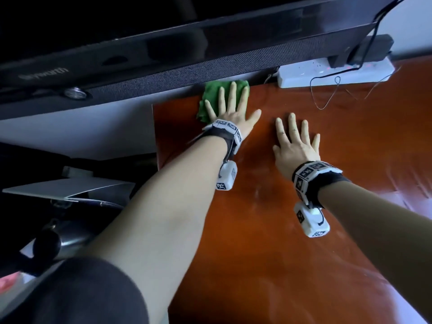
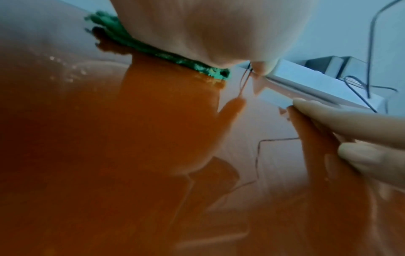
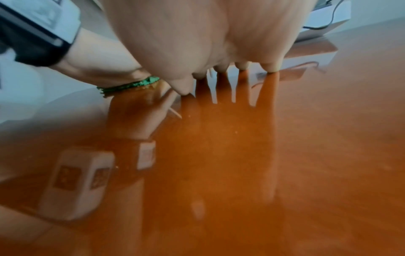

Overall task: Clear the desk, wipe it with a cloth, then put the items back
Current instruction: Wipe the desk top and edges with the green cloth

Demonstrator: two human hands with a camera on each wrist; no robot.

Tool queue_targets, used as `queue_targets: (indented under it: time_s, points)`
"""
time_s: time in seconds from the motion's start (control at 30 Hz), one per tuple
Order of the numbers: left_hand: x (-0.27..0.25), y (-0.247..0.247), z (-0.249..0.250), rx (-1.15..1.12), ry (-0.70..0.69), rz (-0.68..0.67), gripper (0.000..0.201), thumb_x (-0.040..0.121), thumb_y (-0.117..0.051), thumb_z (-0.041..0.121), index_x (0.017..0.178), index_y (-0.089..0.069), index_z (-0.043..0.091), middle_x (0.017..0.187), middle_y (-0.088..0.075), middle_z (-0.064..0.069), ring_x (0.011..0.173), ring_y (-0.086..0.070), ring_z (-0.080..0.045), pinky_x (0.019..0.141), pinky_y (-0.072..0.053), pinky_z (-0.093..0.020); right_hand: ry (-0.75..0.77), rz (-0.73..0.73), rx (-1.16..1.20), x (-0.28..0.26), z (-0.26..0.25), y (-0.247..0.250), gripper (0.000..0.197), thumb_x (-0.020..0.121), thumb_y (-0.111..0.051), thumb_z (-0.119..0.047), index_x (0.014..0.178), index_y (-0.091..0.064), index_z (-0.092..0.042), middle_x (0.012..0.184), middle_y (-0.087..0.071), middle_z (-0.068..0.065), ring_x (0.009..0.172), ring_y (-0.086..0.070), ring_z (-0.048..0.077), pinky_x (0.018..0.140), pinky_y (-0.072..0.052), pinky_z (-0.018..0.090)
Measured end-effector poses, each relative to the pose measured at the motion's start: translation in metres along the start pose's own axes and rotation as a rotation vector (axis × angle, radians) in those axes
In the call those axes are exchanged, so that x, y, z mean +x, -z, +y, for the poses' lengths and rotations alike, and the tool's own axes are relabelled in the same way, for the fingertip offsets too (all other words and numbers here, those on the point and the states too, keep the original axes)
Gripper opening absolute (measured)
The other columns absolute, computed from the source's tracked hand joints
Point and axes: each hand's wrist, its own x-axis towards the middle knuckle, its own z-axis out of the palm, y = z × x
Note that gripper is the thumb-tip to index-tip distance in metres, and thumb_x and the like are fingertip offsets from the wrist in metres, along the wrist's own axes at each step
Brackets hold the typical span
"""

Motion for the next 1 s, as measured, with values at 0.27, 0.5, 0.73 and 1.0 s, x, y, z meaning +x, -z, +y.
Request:
queue_targets:
  time_s: [0.27,0.5,0.73,1.0]
  points:
    - [-0.002,0.018,-0.116,-0.023,0.152,0.095,0.06,0.1,-0.021,0.057,0.156,-0.005,0.041,0.166,-0.003,0.008,0.152,-0.001,-0.023,0.119,0.0,-0.059,-0.064,-0.028,0.03,0.001,-0.012,0.0,0.068,0.101,-0.03,-0.037,0.156,0.01,-0.034,0.163,0.02,-0.004,0.15,0.012,0.031,0.118,0.001,0.062]
    - [-0.01,0.012,-0.114,-0.048,0.324,0.114,0.065,0.098,-0.023,0.06,0.157,-0.005,0.038,0.166,0.003,0.005,0.153,0.008,-0.024,0.117,0.006,-0.062,-0.06,-0.024,0.026,0.0,-0.01,0.0,0.067,0.101,-0.028,-0.038,0.156,0.01,-0.033,0.163,0.021,-0.003,0.15,0.013,0.032,0.117,0.001,0.062]
    - [0.02,-0.001,0.004,0.065,-0.035,0.013,0.07,0.095,-0.007,0.07,0.157,-0.005,0.037,0.167,0.003,0.002,0.152,0.008,-0.028,0.115,0.012,-0.063,-0.054,-0.025,0.022,0.0,-0.007,-0.002,0.066,0.102,-0.026,-0.038,0.155,0.011,-0.033,0.162,0.023,-0.003,0.15,0.014,0.031,0.117,0.002,0.062]
    - [0.036,-0.013,-0.038,0.026,-0.026,-0.163,0.064,0.099,-0.029,0.056,0.154,-0.031,0.023,0.162,-0.023,-0.013,0.148,-0.021,-0.037,0.119,-0.017,-0.053,-0.037,-0.04,0.016,0.0,-0.006,0.001,0.066,0.102,-0.027,-0.04,0.155,0.013,-0.035,0.162,0.023,-0.004,0.15,0.015,0.029,0.118,0.002,0.06]
